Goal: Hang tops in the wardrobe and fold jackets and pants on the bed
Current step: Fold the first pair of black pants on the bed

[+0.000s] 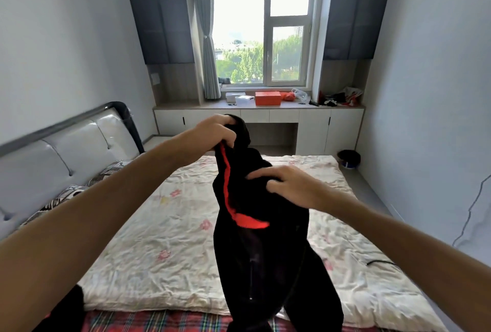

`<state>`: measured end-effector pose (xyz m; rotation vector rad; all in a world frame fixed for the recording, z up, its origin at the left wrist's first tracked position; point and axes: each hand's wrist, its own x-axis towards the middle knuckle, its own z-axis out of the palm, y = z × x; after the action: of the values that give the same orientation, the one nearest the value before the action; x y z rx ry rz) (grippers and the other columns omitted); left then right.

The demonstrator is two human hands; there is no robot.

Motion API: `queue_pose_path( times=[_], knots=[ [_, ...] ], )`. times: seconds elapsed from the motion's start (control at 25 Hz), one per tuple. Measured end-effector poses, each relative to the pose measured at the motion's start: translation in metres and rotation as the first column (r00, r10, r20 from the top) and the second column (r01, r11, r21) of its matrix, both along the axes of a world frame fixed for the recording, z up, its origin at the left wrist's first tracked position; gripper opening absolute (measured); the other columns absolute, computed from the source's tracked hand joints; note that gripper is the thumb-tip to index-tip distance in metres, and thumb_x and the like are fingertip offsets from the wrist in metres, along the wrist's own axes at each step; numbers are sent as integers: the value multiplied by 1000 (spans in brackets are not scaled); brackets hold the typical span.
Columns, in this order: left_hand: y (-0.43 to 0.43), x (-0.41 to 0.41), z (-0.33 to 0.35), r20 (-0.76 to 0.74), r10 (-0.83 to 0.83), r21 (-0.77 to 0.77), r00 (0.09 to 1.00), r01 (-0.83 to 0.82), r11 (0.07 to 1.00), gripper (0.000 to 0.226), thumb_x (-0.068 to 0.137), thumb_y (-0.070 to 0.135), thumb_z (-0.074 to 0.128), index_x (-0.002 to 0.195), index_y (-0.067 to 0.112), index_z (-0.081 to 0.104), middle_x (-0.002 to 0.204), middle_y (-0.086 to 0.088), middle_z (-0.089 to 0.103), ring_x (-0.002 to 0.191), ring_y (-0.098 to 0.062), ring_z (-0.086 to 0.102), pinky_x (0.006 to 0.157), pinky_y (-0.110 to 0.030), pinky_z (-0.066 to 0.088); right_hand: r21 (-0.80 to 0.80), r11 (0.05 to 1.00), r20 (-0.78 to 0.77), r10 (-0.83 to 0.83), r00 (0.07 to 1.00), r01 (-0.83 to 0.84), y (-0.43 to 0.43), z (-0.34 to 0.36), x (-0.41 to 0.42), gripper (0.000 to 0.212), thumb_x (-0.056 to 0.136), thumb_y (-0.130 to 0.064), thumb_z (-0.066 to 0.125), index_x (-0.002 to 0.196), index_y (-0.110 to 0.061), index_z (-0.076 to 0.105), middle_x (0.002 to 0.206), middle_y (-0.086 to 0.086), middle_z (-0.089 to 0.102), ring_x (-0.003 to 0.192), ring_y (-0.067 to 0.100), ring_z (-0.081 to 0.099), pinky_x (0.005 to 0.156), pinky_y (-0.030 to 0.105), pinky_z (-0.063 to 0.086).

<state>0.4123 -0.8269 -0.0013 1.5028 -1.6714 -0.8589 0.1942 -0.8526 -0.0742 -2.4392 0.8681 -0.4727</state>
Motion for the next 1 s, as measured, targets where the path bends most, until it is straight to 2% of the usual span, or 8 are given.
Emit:
queue_pose_path(
  times=[0.08, 0.16, 0.32, 0.4, 0.48, 0.64, 0.84, 1.0],
  knots=[
    [5, -4, 6, -123, 101, 51, 987, -95, 994, 7, 71, -5, 50, 64, -4, 51, 61, -10, 45, 56, -21, 46, 50, -23, 40, -37, 998, -108, 44, 993, -48, 6, -12, 11, 42, 87, -33, 64, 128, -41, 58, 114, -8, 65, 89, 4, 59, 76, 17, 46],
    [5, 1, 9, -165, 195, 68, 967, -186, 980, 32, 77, -11, 47, 52, 8, 45, 53, -4, 41, 45, -15, 42, 40, -19, 37, -62, 997, -168, 35, 985, -46, 15, -26, 17, 43, 79, -59, 68, 117, -41, 61, 104, -12, 67, 90, 10, 62, 83, 33, 52],
    [-1, 19, 9, -182, 308, 72, 934, -300, 951, 9, 81, -10, 54, 82, -1, 54, 71, -13, 54, 57, -18, 58, 51, -23, 51, 100, 987, -66, 129, 989, -122, 31, -35, 28, 28, 84, -57, 66, 99, -34, 72, 79, -22, 66, 71, -3, 61, 68, 21, 46],
    [-4, 24, 8, -181, 358, 45, 916, -356, 933, 13, 82, -9, 57, 90, -2, 51, 72, -13, 55, 58, -17, 61, 51, -22, 53, 167, 982, -20, 92, 996, -88, 37, -34, 36, 50, 83, -68, 59, 75, -20, 66, 58, -13, 53, 51, 4, 48, 55, 24, 34],
    [-5, 26, 6, -171, 371, 10, 913, -375, 927, 11, 83, -9, 57, 88, -1, 52, 72, -13, 55, 58, -17, 61, 51, -21, 54, -3, 1000, -100, -25, 995, 25, 45, -36, 43, 61, 72, -78, 57, 70, -18, 65, 56, -8, 55, 50, 8, 51, 53, 30, 39],
    [4, 44, 0, 164, 312, -120, 936, -295, 948, 13, 82, -6, 57, 93, -3, 64, 77, -15, 65, 59, -20, 65, 57, -28, 55, -174, 949, -103, -283, 954, 263, 19, -41, 25, 16, 82, -38, 66, 83, -25, 76, 73, -3, 70, 71, 17, 64, 64, 31, 49],
    [18, 79, -19, 684, 148, -238, 714, 26, 971, 37, 79, -4, 53, 80, 24, 78, 77, 10, 60, 66, 0, 57, 79, -33, 48, 27, 755, 81, -655, 751, 655, -71, -14, -55, 9, 84, -23, 71, 80, -24, 78, 80, 2, 72, 81, 20, 66, 67, 26, 47],
    [21, 82, -20, 408, -197, 131, 892, 156, 979, 43, 76, 28, 81, 118, 23, 72, 101, 15, 53, 92, 1, 56, 81, -13, 45, 630, 628, 410, -768, 492, 456, -99, 6, -90, 16, 89, -7, 68, 105, -7, 71, 112, 17, 70, 89, 22, 67, 64, 24, 59]
  ],
)
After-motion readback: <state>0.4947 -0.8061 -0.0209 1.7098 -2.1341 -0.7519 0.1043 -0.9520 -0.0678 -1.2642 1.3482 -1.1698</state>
